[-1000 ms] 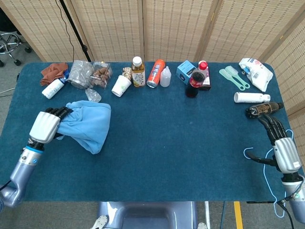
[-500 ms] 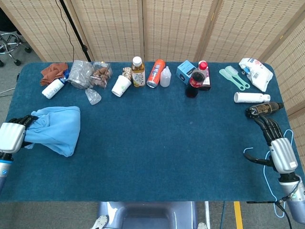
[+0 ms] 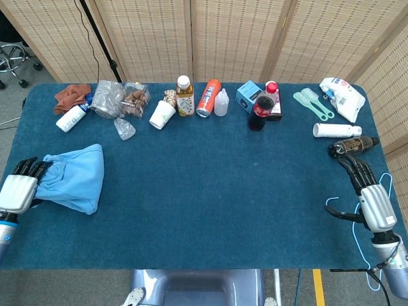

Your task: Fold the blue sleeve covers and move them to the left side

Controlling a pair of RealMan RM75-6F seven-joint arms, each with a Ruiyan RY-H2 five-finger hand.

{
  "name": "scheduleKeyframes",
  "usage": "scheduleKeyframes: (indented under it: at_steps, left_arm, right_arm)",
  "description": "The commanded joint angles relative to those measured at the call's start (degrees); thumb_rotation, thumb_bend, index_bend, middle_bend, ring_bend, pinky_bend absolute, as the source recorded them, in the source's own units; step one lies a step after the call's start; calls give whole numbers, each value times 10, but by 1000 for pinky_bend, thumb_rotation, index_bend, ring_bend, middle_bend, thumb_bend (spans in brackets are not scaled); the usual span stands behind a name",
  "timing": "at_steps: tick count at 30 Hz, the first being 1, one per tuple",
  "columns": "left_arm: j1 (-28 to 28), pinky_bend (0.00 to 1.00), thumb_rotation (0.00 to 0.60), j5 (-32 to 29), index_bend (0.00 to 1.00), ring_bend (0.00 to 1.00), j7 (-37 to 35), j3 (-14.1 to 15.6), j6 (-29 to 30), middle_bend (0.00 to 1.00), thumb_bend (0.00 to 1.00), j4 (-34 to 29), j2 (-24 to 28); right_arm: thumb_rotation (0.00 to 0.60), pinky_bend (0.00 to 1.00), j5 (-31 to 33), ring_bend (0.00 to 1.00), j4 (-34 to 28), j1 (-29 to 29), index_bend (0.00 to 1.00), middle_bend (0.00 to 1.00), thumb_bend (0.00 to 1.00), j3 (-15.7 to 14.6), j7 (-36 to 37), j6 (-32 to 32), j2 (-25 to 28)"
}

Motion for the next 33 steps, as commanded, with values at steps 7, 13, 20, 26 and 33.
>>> scheduleKeyframes:
  at_steps: [7, 13, 20, 26, 33]
  left_arm:
    - [17, 0, 568, -4, 0, 0, 111, 6, -8, 0, 517, -172, 87]
    - [42, 0, 569, 1, 0, 0, 159, 15, 18, 0, 415, -281, 155]
    - [60, 0, 579, 15, 0, 0, 141, 14, 56, 0, 315, -313, 169]
    - [72, 0, 589, 27, 0, 0, 129, 8, 93, 0, 291, -355, 182]
    - [93, 0, 600, 16, 0, 0, 163, -21, 150, 0, 268, -458, 183]
  right_arm:
    - [600, 0, -1, 0, -3, 0, 0, 0, 0, -2, 3, -2, 3]
    - [600, 0, 0, 0, -9, -1, 0, 0, 0, -3, 1, -2, 6]
    - [600, 0, -2, 0, -15, -2, 0, 0, 0, -4, -2, 0, 8]
    - [600, 0, -2, 0, -19, -3, 0, 0, 0, -3, -2, 2, 10]
    - [600, 0, -4, 0, -11, -7, 0, 0, 0, -1, -29, 13, 11]
